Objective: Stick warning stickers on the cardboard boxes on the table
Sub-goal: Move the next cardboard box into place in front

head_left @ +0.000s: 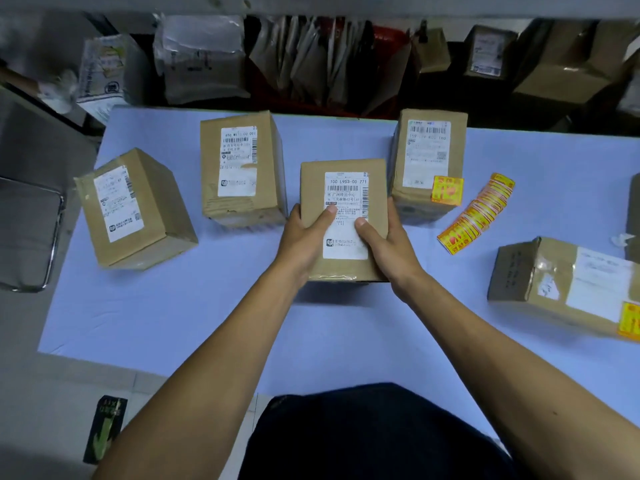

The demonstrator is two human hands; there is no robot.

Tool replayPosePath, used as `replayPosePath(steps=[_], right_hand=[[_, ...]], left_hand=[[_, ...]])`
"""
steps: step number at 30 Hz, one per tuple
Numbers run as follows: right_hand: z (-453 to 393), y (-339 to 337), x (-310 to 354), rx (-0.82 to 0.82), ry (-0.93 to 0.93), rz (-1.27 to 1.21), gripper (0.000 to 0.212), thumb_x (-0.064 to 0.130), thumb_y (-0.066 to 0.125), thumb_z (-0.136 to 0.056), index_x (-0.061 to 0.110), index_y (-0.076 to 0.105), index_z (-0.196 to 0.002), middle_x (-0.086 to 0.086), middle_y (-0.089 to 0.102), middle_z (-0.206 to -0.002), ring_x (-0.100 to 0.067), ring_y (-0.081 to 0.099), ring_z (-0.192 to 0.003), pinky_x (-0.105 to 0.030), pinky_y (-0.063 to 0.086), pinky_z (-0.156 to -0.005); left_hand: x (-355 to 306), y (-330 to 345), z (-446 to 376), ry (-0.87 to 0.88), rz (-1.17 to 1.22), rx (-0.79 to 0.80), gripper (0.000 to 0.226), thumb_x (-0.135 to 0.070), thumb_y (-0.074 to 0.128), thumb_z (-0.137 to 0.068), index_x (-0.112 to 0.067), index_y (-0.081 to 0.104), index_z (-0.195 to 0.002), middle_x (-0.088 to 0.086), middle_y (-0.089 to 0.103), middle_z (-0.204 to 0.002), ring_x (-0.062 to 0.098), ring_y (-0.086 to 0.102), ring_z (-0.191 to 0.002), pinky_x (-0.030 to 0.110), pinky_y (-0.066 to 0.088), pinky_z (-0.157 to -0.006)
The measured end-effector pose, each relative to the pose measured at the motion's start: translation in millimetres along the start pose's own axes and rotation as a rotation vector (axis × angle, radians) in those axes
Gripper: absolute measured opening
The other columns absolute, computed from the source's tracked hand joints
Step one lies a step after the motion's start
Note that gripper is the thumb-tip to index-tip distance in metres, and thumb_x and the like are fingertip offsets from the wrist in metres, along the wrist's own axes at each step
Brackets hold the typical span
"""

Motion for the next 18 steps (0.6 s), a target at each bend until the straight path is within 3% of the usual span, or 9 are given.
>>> replayPosePath(steps=[4, 9, 18], right_hand=[[41, -10, -24, -0.017, 0.016, 0.019, 0.061, 0.049, 0.062, -0.086, 0.044, 0.039, -0.143, 0.023, 0.065, -0.126, -0.001, 0.062, -0.115, -0.039, 0.046, -0.106], [84, -24, -58, -0.035, 0.078, 0.062, 0.084, 0.058, 0.062, -0.080, 0.034, 0.027, -0.153, 0.014, 0.058, -0.140, -0.011, 0.057, -0.126, -0.042, 0.042, -0.110], [104, -38, -88, -0.037, 0.117, 0.117, 0.078, 0.055, 0.059, -0.089, 0.028, 0.026, -0.154, 0.009, 0.056, -0.143, -0.014, 0.056, -0.127, -0.043, 0.041, -0.111]], left_hand=[[28, 6, 39, -0.014, -0.013, 0.012, 0.045, -0.046, 0.074, -0.079, -0.027, 0.061, -0.117, -0.009, 0.074, -0.109, 0.010, 0.073, -0.095, 0.041, 0.058, -0.089], [67, 14, 77, -0.032, -0.037, 0.018, 0.047, -0.051, 0.072, -0.075, -0.031, 0.061, -0.116, -0.012, 0.074, -0.107, 0.011, 0.072, -0.096, 0.038, 0.058, -0.087], [93, 24, 97, -0.050, -0.145, 0.039, 0.061, -0.062, 0.068, -0.070, -0.029, 0.058, -0.121, -0.009, 0.072, -0.112, 0.015, 0.070, -0.100, 0.043, 0.055, -0.094]])
Point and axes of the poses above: each hand's wrist, its own z-axis away from the middle knuckle, its own y-axis out of the palm, x = y × z, the point moved 9 cm from there along -z, towards the middle knuckle
